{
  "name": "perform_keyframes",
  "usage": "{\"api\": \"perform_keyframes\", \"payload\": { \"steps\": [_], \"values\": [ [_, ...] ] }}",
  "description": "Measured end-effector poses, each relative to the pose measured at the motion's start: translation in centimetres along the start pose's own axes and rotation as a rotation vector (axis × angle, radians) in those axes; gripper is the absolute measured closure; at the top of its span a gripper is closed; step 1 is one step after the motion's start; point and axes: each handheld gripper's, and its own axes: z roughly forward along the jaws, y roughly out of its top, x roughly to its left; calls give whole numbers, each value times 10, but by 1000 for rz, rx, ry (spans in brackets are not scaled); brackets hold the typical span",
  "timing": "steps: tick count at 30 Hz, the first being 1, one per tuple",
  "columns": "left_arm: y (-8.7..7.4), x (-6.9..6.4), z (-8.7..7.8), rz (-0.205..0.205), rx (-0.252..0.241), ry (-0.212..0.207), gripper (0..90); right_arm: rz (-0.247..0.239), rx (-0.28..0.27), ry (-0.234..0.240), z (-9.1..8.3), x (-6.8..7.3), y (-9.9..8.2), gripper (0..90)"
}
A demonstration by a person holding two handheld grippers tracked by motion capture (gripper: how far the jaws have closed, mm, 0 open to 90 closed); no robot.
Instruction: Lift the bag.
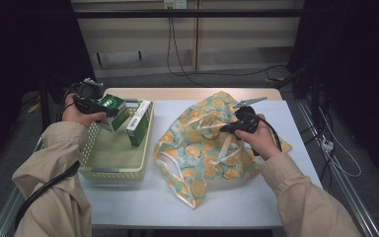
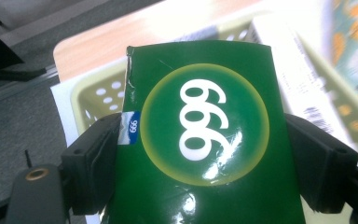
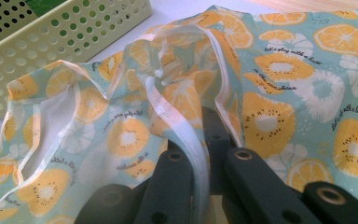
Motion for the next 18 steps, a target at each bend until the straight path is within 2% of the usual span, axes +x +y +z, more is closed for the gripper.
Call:
{"api": "perform_keyframes", "payload": {
  "steps": [4,10,12,18],
  "values": [
    [7,-6,-9,16,1,-5,189,-2,5,1,2,2,-1,900],
    [20,-15,-23,31,-11,-58,191,-7,11,1,3,3,-1,900],
    [24,-19,-28,50,-5,-65,191,-4,8,0,2,2,-1,900],
    [39,-44,-39,99,-44,-119,191,-4,6,-5,0,2,-1,900]
  ]
}}
